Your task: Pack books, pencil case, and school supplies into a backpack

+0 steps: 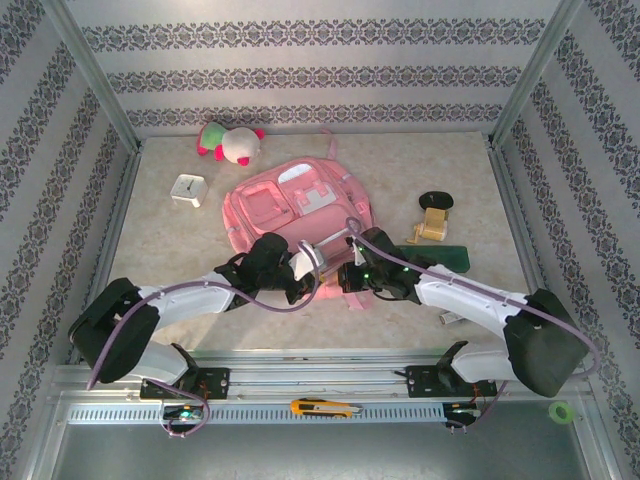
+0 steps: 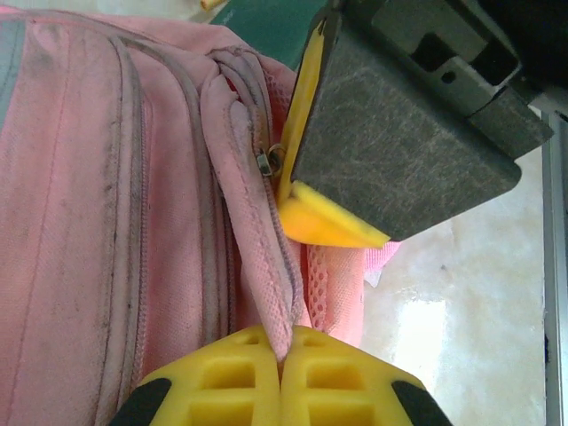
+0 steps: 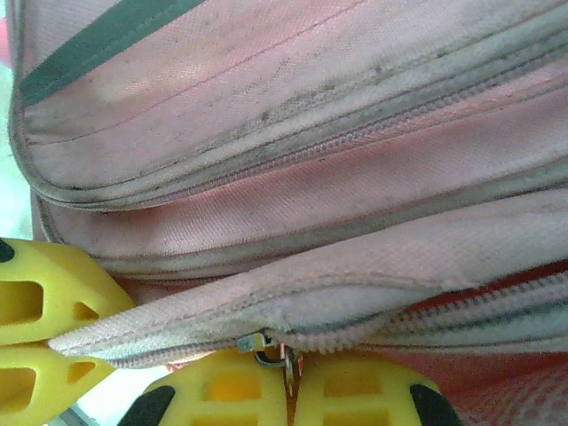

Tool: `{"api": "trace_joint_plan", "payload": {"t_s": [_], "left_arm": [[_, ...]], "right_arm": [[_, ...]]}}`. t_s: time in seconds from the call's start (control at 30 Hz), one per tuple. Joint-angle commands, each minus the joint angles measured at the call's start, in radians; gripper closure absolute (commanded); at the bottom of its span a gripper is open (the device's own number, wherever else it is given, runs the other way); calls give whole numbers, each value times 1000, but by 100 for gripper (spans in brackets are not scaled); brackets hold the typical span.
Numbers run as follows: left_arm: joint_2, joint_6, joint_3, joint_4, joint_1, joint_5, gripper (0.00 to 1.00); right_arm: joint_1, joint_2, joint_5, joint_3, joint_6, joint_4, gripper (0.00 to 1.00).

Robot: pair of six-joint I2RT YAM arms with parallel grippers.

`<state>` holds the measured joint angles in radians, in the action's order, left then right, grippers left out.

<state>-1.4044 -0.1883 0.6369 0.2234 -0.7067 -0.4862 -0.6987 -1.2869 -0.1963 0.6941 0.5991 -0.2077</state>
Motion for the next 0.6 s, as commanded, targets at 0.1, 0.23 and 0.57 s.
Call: {"api": "trace_joint_plan", "payload": {"t_s": [0.1, 0.23, 0.57], "left_arm": [[162, -211, -16, -144, 116, -34, 100], [232, -361, 10, -367, 199, -45, 100], [293, -339, 50, -448, 207, -125, 34]], "right_arm": [[146, 144, -20, -82, -74, -152, 100], [211, 158, -172, -85, -144, -167, 100], [82, 6, -329, 4, -144, -1, 100]]}}
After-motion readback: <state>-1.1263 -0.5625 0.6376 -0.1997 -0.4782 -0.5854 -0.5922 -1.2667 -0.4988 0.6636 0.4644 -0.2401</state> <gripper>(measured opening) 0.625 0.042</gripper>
